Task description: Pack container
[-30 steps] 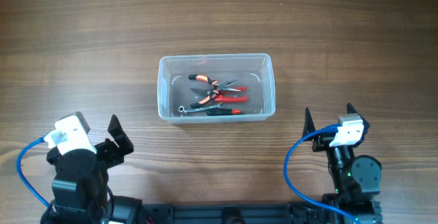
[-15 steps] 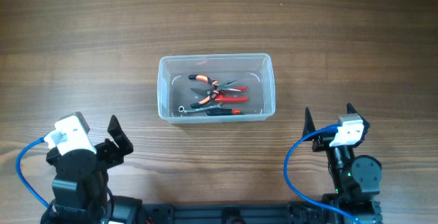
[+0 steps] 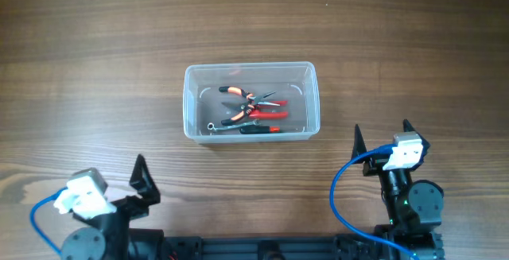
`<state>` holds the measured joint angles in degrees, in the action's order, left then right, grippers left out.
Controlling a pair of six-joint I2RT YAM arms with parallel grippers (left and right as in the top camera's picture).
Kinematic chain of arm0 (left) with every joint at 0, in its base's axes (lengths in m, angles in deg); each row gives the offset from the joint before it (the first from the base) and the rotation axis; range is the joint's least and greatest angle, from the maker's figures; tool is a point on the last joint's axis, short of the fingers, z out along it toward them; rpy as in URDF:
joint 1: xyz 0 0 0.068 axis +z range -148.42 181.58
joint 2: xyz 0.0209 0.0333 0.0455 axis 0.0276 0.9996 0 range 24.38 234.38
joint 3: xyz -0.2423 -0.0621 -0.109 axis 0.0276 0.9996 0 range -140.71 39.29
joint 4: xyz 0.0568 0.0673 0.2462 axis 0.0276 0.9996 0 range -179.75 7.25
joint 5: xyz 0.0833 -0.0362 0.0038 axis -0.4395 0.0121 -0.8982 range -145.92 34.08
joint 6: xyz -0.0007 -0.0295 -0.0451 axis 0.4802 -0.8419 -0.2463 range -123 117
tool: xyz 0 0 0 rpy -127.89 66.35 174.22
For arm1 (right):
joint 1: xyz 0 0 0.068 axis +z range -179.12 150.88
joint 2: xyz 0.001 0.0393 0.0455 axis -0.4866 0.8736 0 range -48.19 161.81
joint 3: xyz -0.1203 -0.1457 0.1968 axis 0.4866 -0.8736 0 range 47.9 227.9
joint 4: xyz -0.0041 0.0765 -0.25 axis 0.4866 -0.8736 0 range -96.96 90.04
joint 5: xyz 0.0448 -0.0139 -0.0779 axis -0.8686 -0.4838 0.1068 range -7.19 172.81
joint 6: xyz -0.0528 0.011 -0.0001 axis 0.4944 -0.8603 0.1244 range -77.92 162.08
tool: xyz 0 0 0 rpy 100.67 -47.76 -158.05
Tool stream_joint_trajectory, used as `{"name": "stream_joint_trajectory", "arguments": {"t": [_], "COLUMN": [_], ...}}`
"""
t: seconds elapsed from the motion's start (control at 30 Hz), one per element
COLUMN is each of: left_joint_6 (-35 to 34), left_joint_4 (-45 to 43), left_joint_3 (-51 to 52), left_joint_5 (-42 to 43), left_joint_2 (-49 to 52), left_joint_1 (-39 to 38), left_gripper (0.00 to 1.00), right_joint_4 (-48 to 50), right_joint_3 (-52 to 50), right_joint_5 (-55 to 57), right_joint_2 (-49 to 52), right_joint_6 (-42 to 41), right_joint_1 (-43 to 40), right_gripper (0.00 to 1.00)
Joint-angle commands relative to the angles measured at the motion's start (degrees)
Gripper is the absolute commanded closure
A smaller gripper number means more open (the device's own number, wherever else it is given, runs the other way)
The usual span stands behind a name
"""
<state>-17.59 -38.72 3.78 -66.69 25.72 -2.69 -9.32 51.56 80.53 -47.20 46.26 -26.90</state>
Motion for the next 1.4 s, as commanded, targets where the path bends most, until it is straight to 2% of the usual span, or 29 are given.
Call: {"name": "stream_joint_trajectory", "arguments": {"t": [0.0,0.17,0.37,0.6,1.37], "left_joint_6": [1.9,4.3,4.4,4.5,3.7], "left_joint_4": [-12.0,-34.9,-46.5,-46.8,-46.8], "left_joint_3": [10.1,24.0,35.2,35.2,35.2], "left_joint_5": [5.7,8.1,11.6,13.8,13.7], "left_joint_2": [-0.8,-1.1,-1.1,-1.2,-1.0], "left_joint_1": [0.5,0.4,1.4,1.6,1.5], "left_gripper": [0.0,0.0,0.0,0.0,0.0], "right_joint_4": [0.3,0.3,0.3,0.3,0.3], "right_joint_3": [0.4,0.4,0.4,0.4,0.4], "right_joint_5": [0.8,0.8,0.8,0.8,0.8], "right_joint_2": [-0.9,-0.9,-0.9,-0.9,-0.9], "right_joint_6": [0.2,0.2,0.2,0.2,0.2], "right_joint_1": [0.3,0.3,0.3,0.3,0.3], "right_gripper": [0.0,0.0,0.0,0.0,0.0]}}
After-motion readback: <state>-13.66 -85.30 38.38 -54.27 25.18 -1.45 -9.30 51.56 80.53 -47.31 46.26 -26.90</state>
